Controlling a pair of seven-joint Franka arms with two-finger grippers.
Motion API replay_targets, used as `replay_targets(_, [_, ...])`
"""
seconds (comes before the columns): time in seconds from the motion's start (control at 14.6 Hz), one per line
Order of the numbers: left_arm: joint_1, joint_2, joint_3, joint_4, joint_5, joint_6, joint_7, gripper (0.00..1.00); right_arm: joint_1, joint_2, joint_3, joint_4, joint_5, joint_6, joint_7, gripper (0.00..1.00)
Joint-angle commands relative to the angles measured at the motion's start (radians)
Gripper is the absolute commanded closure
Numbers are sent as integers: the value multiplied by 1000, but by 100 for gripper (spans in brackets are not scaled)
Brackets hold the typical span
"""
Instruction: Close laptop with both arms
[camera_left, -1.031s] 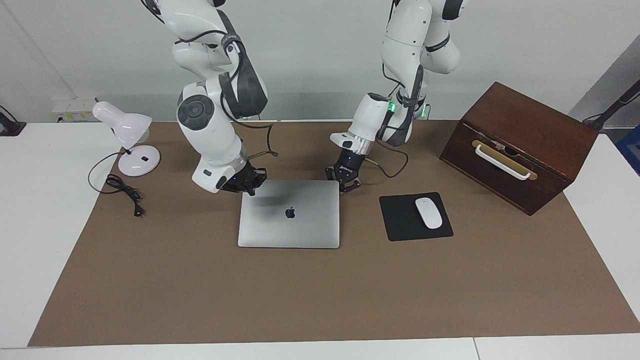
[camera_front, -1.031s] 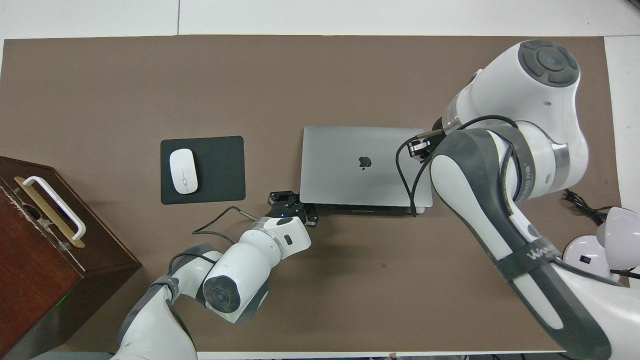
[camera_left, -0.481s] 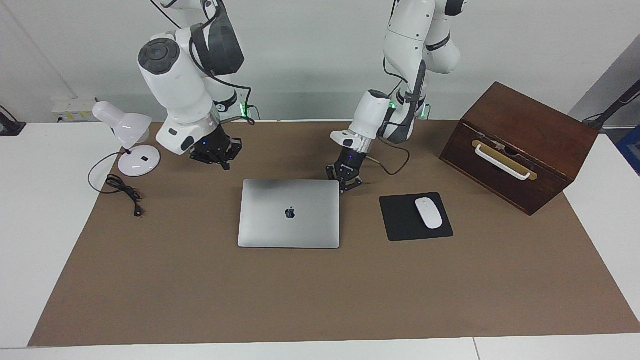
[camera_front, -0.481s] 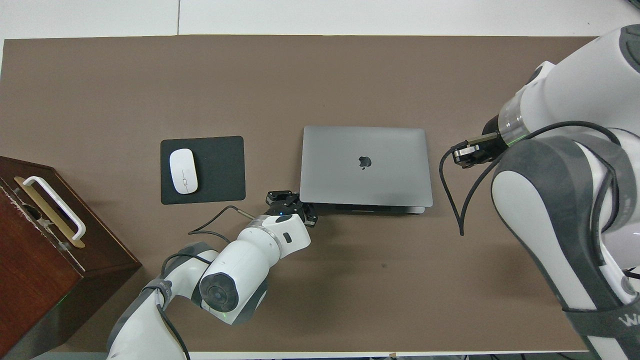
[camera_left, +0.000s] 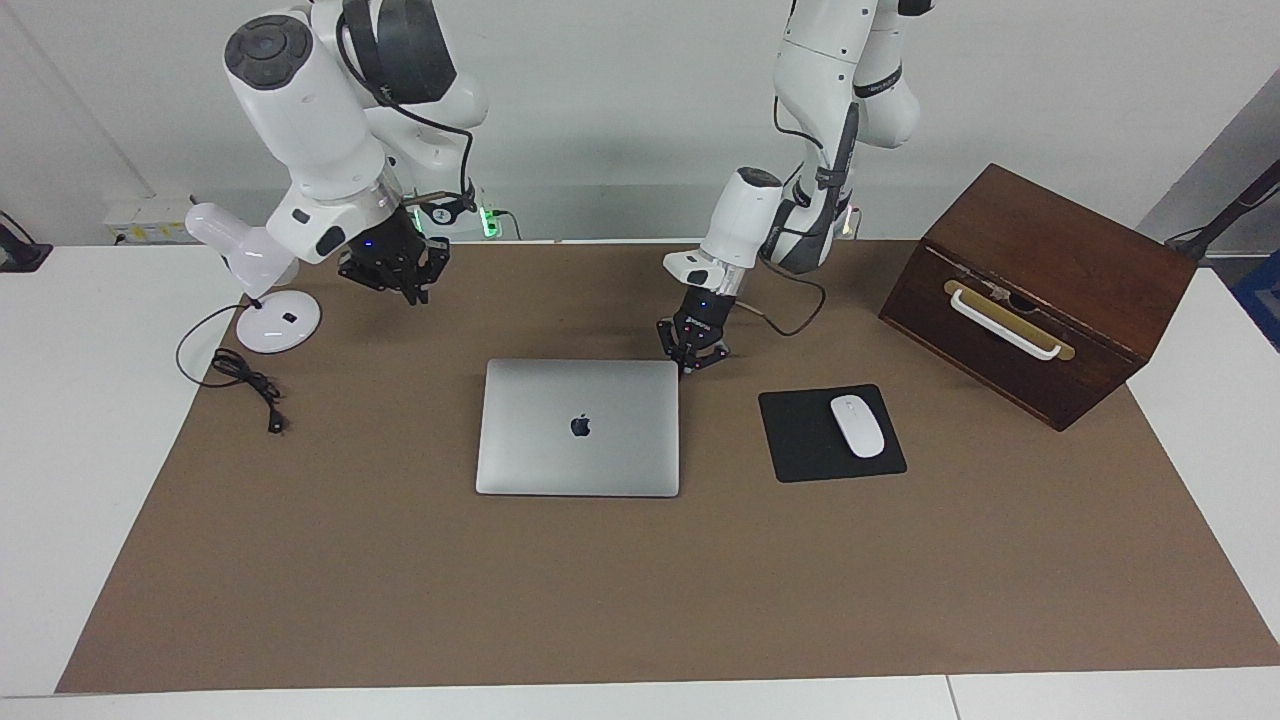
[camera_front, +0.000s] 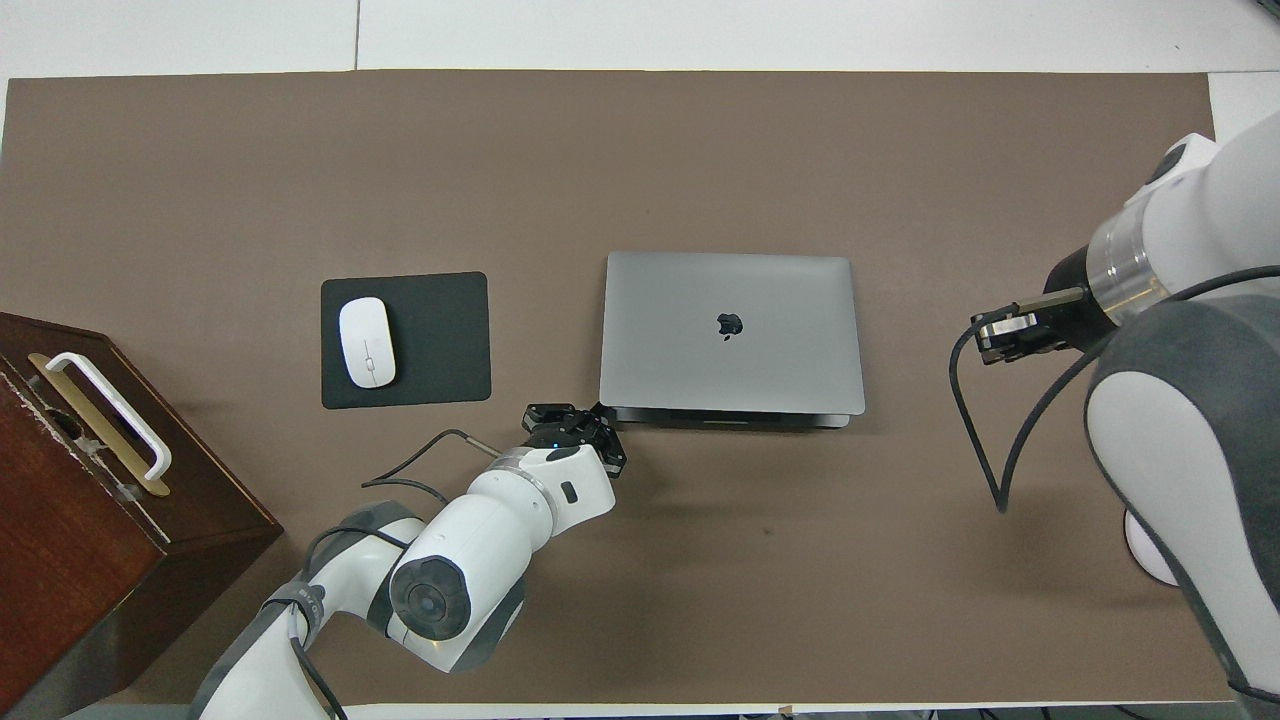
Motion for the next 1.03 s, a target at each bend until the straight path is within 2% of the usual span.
replay_targets(0.0, [-11,-113,12,-47,-3,-133,15,100,-27,-40,7,-24,-14,-28,-25,47])
replay_targets(0.27, [38,-280,18,-28,-3,-429,38,100,-27,-54,5,-24,-14,-36,-31,34])
replay_targets(0.34, [41,-317,18,-17,-3,-512,55,100,-27,-60,5,-23,-14,-36,-31,25])
replay_targets(0.41, [47,-352,21,-3,-3,-601,61,100,-27,-62,-2,-19,-14,-36,-32,7])
replay_targets(0.48, [67,-389,21,15,-3,-699,63,100,-26,-66,-21,-16,-14,-36,-42,0])
replay_targets(0.69, [131,-466,21,126,-2,-1000,77,100,-21,-72,-74,-9,-14,-23,-107,0])
replay_targets(0.96, [240,-495,21,285,4,-1296,78,100,-24,-71,-82,-9,-42,-14,-117,0])
